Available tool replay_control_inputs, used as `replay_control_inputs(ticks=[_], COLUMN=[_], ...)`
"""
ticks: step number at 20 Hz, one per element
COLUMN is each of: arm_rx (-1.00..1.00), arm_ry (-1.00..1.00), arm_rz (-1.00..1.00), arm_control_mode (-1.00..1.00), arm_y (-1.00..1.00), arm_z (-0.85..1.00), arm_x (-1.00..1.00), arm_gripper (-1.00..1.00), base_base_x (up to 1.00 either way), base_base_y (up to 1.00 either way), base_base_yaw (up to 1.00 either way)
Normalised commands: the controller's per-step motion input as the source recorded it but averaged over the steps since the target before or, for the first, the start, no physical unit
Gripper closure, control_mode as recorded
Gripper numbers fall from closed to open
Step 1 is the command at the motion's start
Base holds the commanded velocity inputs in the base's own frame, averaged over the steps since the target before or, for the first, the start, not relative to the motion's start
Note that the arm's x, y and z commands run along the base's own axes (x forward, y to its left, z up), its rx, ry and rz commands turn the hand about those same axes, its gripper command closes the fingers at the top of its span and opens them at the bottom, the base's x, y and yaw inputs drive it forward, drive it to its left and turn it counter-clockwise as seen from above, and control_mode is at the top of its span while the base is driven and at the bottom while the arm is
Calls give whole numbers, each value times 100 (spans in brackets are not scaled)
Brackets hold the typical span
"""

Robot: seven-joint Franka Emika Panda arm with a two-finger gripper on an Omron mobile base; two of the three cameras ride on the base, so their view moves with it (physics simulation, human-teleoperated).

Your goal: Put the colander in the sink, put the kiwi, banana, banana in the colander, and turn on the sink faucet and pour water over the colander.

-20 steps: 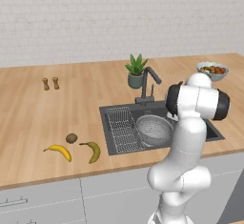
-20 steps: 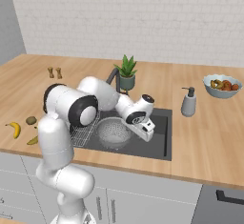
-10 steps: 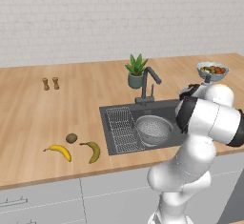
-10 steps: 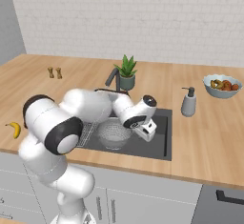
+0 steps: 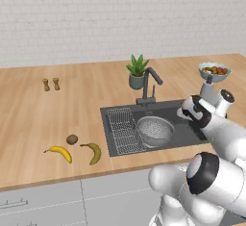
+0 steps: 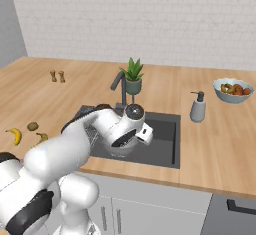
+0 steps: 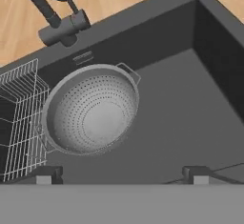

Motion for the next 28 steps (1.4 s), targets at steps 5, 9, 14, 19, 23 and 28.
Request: replay_control_inputs(ticks=[5, 9, 14, 19, 23, 28], arm_rx=[-35, -21, -2, 0, 11, 21], arm_ry=[-15, 0, 7, 12, 11, 24], arm_rz=[0, 0, 0, 5, 9, 12], arm_control_mode=[-100, -100, -100, -100, -100, -100], arm_y=[89, 98, 97, 96, 86, 62], arm_z=[39, 35, 33, 7, 0, 0], arm_x=[-33, -6, 0, 0, 1, 12], arm_gripper=[-100, -100, -100, -100, -100, -100], base_base_x=[0, 0, 0, 0, 0, 0], base_base_y=[0, 0, 0, 0, 0, 0], base_base_yaw=[0, 0, 0, 0, 0, 0])
